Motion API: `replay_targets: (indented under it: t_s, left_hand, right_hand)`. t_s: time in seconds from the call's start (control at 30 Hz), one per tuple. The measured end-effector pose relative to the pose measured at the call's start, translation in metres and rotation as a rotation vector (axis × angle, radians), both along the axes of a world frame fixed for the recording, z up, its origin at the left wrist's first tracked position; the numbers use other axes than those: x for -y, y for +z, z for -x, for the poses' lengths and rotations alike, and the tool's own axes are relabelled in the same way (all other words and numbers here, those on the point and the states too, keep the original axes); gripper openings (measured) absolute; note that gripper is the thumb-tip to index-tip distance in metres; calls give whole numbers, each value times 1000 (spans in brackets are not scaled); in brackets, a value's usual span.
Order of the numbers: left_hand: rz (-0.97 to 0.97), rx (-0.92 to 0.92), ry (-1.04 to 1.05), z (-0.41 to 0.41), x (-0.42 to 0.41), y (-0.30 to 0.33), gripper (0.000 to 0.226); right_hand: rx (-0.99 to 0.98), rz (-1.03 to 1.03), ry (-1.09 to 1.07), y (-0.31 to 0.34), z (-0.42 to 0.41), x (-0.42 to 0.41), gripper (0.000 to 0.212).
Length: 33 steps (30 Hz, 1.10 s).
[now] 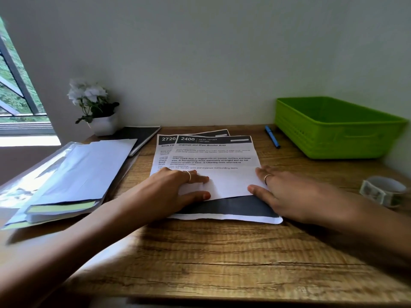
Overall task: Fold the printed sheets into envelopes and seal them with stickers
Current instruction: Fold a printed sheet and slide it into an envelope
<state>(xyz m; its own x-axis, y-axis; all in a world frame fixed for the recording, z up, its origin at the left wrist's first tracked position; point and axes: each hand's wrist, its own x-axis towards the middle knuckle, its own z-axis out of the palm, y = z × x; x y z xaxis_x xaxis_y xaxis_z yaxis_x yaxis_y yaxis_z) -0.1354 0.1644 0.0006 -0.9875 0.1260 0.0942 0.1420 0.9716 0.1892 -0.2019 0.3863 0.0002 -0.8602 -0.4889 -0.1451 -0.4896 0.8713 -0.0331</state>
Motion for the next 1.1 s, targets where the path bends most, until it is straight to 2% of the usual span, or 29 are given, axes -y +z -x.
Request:
replay_targets:
  t_s: [0.2,0.33,0.47,0.57,0.63,0.7,0.77,0.9,1.0,1.1]
  left_hand:
    - [102,17,230,-5,-2,-3,88]
    - [36,-33,192,-6,-2,-3,78]
    - [-119,-89,147,-4,0,-4,74]
    - [-158,-188,130,1,1,0,75]
    - [-210,-252,131,4,2,1,68]
    - [-401,-249,161,9,7,0,53]
    - [-692,-190,191,9,12,-1,41]
    - [-1157,-121,172,-2,20,5,30]
    - [-1308,-115,191,-13,30,14,24]
    - [-1357,-162,147,-24,44,24,21]
  right_hand:
    - [-17,-69,-111,-1,-5,1,78]
    - [-27,-67,-125,-3,-6,2,79]
    - [-47,-41,-114,-5,-5,2,77]
    - [-136,27,-59,-1,-3,-1,70]
    - [-193,95,14,1,0,-4,65]
    - [-231,136,90,2,5,-4,63]
    - [-266,167,140,3,8,-4,61]
    - [-340,221,188,5,9,-3,58]
    - [-386,391,247,11,6,1,55]
    - [-302,655,187,20,0,4,54]
